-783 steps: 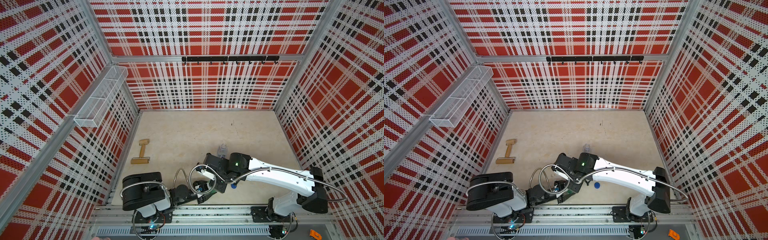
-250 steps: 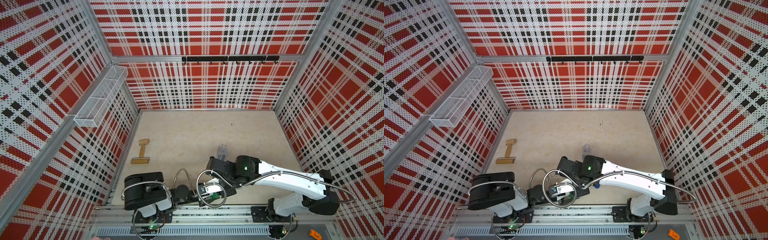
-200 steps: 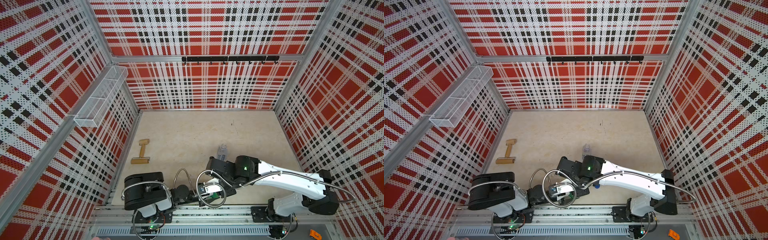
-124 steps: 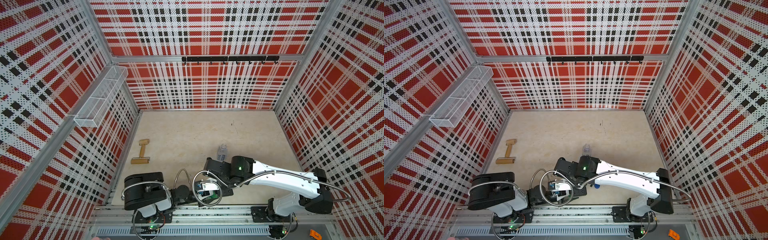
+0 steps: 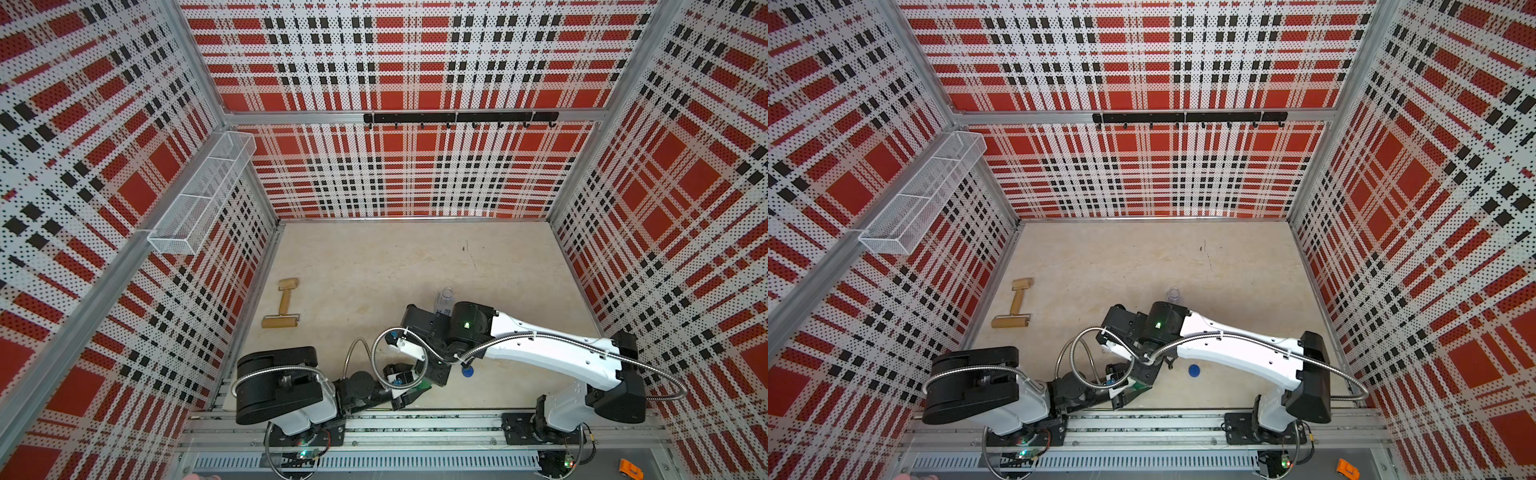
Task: Screw on the bottle caps
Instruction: Screw the bottle cap onto the plastic bottle.
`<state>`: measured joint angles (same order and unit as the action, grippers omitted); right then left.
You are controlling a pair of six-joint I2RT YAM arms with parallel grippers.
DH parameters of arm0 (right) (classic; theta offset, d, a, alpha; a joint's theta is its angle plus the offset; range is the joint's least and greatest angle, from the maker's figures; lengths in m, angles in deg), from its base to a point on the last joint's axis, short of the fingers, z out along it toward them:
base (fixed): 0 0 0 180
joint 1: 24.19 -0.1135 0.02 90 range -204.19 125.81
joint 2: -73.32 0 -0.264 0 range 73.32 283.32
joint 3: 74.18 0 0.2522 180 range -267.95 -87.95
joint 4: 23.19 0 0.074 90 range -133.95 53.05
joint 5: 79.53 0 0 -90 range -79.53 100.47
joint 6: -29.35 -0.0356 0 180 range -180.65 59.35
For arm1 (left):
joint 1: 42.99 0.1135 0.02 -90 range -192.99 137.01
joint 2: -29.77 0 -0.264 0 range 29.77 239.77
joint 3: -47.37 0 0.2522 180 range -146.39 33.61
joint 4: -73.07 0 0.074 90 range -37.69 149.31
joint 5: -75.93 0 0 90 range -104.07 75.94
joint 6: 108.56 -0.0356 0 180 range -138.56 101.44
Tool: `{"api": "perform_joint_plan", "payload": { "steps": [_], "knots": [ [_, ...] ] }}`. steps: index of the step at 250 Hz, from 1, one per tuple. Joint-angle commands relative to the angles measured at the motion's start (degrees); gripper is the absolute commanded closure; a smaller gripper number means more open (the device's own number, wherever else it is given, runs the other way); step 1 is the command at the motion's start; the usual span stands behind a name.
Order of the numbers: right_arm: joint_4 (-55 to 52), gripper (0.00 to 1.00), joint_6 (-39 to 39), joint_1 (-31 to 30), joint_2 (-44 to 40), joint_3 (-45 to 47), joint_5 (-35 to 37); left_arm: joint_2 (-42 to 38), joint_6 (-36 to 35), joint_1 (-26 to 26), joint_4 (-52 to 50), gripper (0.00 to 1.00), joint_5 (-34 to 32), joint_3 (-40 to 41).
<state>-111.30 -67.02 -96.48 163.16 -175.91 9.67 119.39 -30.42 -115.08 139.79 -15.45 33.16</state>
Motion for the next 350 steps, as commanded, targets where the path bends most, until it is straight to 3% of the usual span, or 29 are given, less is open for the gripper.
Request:
{"api": "perform_joint_plan", "payload": {
  "steps": [1,27,80,98,135,177,215,232,277,350],
  "knots": [
    [8.64,0.88,-14.15,0.58,2.94,-2.54,-2.95,-2.18,-2.3,-0.37,7.93,0.47,-1.37,-1.21],
    [8.75,0.97,-22.81,2.51,4.17,-3.66,-4.82,-2.08,-2.4,-0.34,7.92,0.47,-1.83,-1.22],
    [13.56,0.96,-32.32,2.68,4.03,-4.99,-7.68,-1.23,-2.57,-0.4,7.84,0.47,-2.31,-1.59],
    [15.15,0.87,-32.45,2.76,3.15,-4.5,-8.0,-1.1,-2.64,-0.47,7.89,0.47,-2.24,-1.75],
    [9.35,0.65,-28.51,3.71,0.76,-7.94,1.07,-1.03,-2.64,-0.45,7.84,0.47,-1.92,-1.71],
    [7.95,0.54,-21.08,8.39,-6.17,-7.1,4.28,-0.1,-2.28,-0.44,7.81,0.47,-0.05,-2.12],
    [7.22,0.5,-4.08,9.36,-11.39,-5.62,3.26,0.55,-1.77,-0.48,7.75,0.47,2.51,-2.21],
    [5.38,0.5,2.59,9.36,-12.28,-4.11,-1.53,0.6,-1.68,-0.5,7.67,0.47,3.45,-2.14],
    [-0.3,0.51,20.0,0.48,-12.78,-1.24,0.2,2.06,-0.84,-0.32,7.49,0.46,8.0,-2.53],
    [-2.85,0.56,31.77,-1.78,-11.19,0.92,-4.09,2.91,-0.73,-0.22,7.58,0.46,9.28,-2.72]
  ]
}}
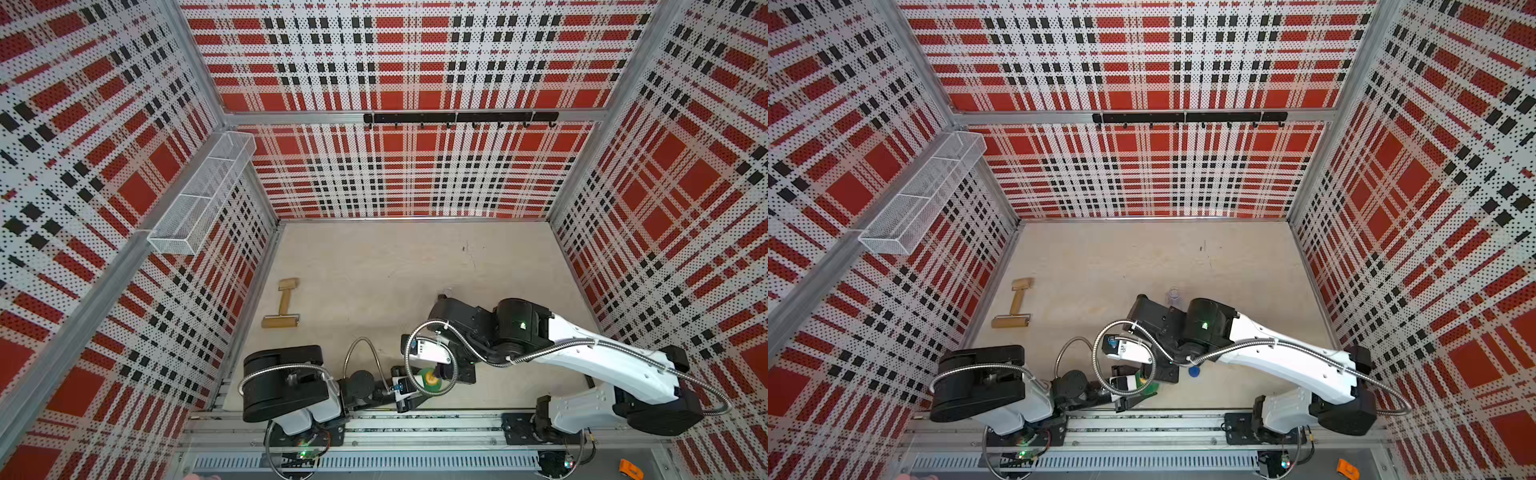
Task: Screw on the bottle caps
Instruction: Screw the bottle cap onto the plastic bottle.
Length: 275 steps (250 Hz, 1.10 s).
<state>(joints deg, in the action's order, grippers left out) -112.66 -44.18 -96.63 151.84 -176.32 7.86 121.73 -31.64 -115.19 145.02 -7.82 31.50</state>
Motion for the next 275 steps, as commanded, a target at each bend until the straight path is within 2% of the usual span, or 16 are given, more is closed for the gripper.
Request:
{"api": "perform_joint_plan", "payload": {
  "steps": [1,22,135,244,275],
  "knots": [
    [-1.5,0.56,8.92,-1.63,0.14,1.33,-2.28,0.58,0.46,-0.08,2.35,0.46,1.65,-1.05],
    [-1.01,0.57,9.82,-1.82,1.14,2.13,0.38,0.78,0.49,-0.05,2.38,0.46,1.93,-1.16],
    [2.38,0.57,11.17,-1.91,4.14,4.93,0.11,1.11,0.5,-0.09,2.35,0.46,2.46,-1.32],
    [4.76,0.63,8.17,-1.9,5.82,4.1,0.49,1.53,0.47,-0.1,2.35,0.46,2.35,-1.52],
    [3.89,0.69,8.14,-1.91,6.29,3.56,0.45,1.47,0.52,-0.05,2.34,0.46,2.14,-1.61]
  ]
}}
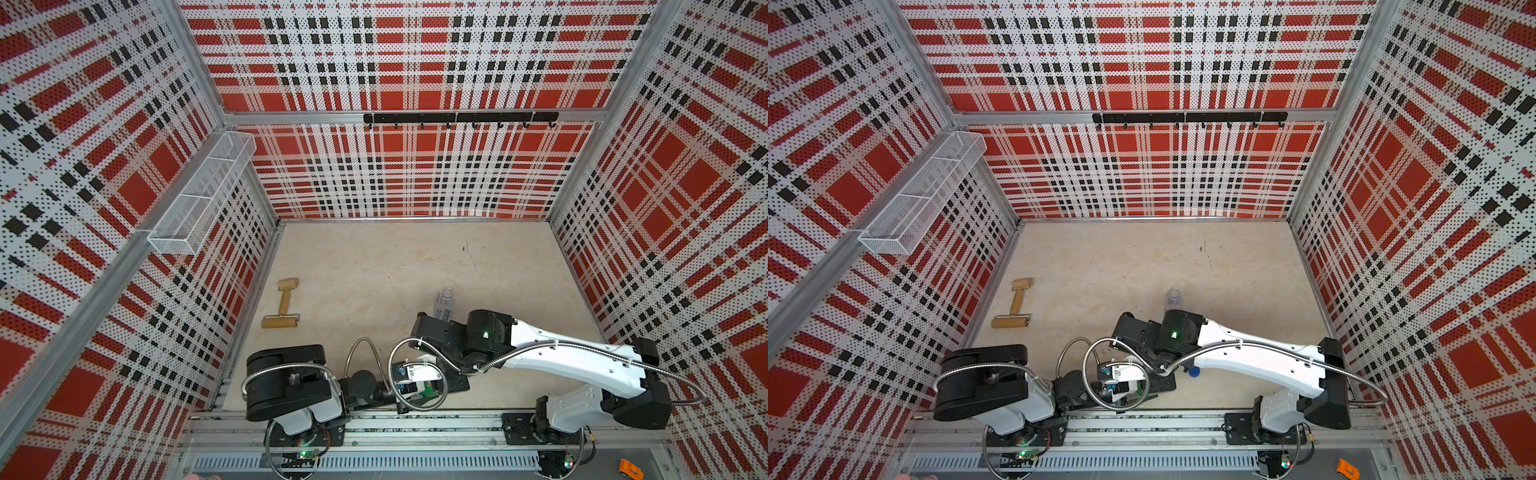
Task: Screw on the bottle caps
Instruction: Screw the bottle cap onto the plastic bottle.
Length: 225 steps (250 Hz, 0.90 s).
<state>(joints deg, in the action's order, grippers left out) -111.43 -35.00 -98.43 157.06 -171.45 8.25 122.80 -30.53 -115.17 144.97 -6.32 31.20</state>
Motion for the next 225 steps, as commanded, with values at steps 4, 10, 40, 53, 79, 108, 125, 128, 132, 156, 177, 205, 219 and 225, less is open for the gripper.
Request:
{"api": "perform_joint_plan", "payload": {
  "steps": [4,10,40,53,79,108,125,128,132,156,177,205,219,225],
  "knots": [
    [2.75,0.7,-1.12,-0.12,1.1,-1.26,0.11,0.48,-0.67,-0.11,2.4,0.46,0.61,-1.34],
    [2.8,0.72,-1.25,-0.07,1.2,-1.22,0.27,0.49,-0.6,-0.12,2.4,0.46,0.65,-1.34],
    [2.71,0.79,-3.1,-0.07,2.31,-1.87,0.37,0.31,-0.6,-0.08,2.42,0.47,0.22,-1.24],
    [2.65,0.8,-5.0,-0.12,2.97,-2.23,0.61,0.26,-0.65,-0.08,2.52,0.47,-0.16,-1.26],
    [3.3,0.82,-11.24,-0.12,4.57,-2.64,1.41,-0.13,-0.95,-0.17,2.49,0.47,-1.51,-1.06],
    [5.16,0.83,-19.69,0.56,6.14,-3.52,-0.51,-0.79,-1.62,-0.32,2.51,0.48,-3.76,-0.9],
    [7.31,0.84,-23.83,1.26,6.08,-3.12,-3.1,-1.34,-1.99,-0.55,2.62,0.48,-5.28,-0.67],
    [7.61,0.84,-24.6,1.35,5.95,-2.91,-3.43,-1.48,-2.05,-0.59,2.58,0.48,-5.54,-0.69],
    [8.36,0.85,-25.61,1.51,5.79,-2.76,-3.72,-1.64,-2.14,-0.65,2.57,0.48,-5.85,-0.61],
    [13.26,0.87,-32.08,2.38,4.76,-1.77,-5.98,-2.52,-2.53,-0.74,2.59,0.48,-7.54,-0.34],
    [15.25,0.9,-38.26,2.95,5.08,-2.09,-6.11,-3.11,-2.88,-0.94,2.64,0.48,-8.64,-0.15],
    [13.21,0.92,-44.61,3.16,8.42,-4.35,-5.95,-3.64,-3.06,-1.08,2.66,0.48,-9.23,-0.03],
    [10.57,0.93,-47.07,3.29,10.82,-6.34,-5.48,-3.79,-3.28,-1.18,2.66,0.48,-9.54,0.13],
    [9.22,0.95,-48.29,3.35,11.76,-7.49,-5.03,-3.86,-3.24,-1.26,2.66,0.48,-9.62,0.07]
  ]
}}
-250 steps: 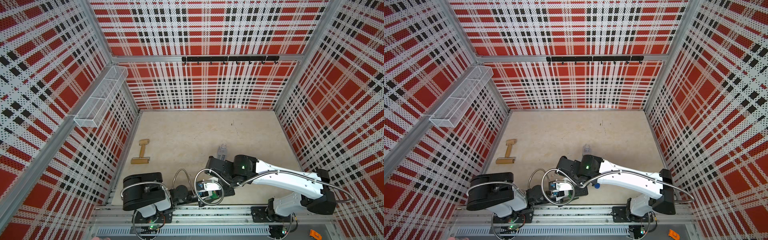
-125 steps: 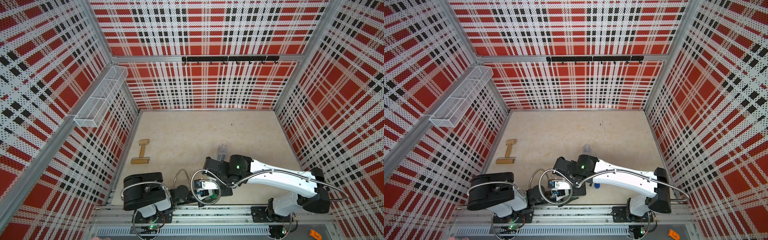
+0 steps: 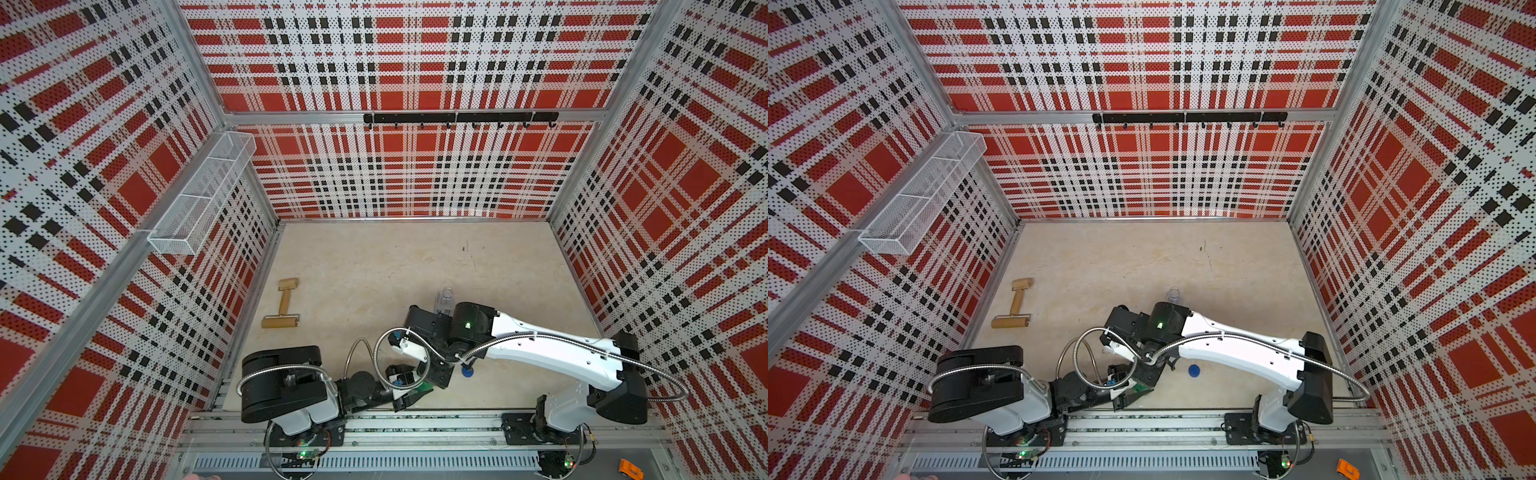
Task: Screw on the bottle caps
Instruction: Screw the bottle cap onto the plastic bottle.
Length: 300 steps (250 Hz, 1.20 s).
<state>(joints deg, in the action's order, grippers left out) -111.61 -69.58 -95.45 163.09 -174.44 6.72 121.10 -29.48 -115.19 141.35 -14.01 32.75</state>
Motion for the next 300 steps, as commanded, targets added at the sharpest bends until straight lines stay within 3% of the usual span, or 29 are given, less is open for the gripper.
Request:
{"api": "perform_joint_plan", "payload": {
  "steps": [1,55,113,128,140,179,237,300],
  "knots": [
    [9.24,0.95,-13.95,0.36,5.83,-4.7,-3.39,-2.18,-4.29,-1.25,6.33,0.48,-1.95,-1.45],
    [11.11,1.0,-25.85,0.95,8.13,-5.28,-2.69,-2.64,-4.65,-1.53,6.29,0.48,-2.53,-1.3],
    [18.53,1.0,-29.89,0.86,6.6,-3.91,-2.87,-2.73,-4.82,-1.49,6.21,0.48,-2.67,-1.19],
    [17.46,0.95,-28.33,1.05,5.74,-4.27,-1.0,-2.82,-4.91,-1.53,6.2,0.48,-2.78,-1.16],
    [15.64,0.85,-26.59,1.28,4.77,-5.0,1.15,-2.98,-4.84,-1.53,6.2,0.48,-2.79,-1.03],
    [10.58,0.68,-14.79,2.5,-0.82,-3.65,7.09,-2.5,-4.81,-1.5,6.2,0.48,-2.29,-1.3],
    [5.99,0.55,-0.21,4.03,-11.34,0.5,12.43,-2.38,-4.73,-1.49,6.2,0.47,-2.33,-1.36],
    [9.6,0.46,4.52,4.03,-17.36,3.81,7.16,-3.02,-2.73,-0.58,6.2,0.47,-2.59,-1.15]
  ]
}}
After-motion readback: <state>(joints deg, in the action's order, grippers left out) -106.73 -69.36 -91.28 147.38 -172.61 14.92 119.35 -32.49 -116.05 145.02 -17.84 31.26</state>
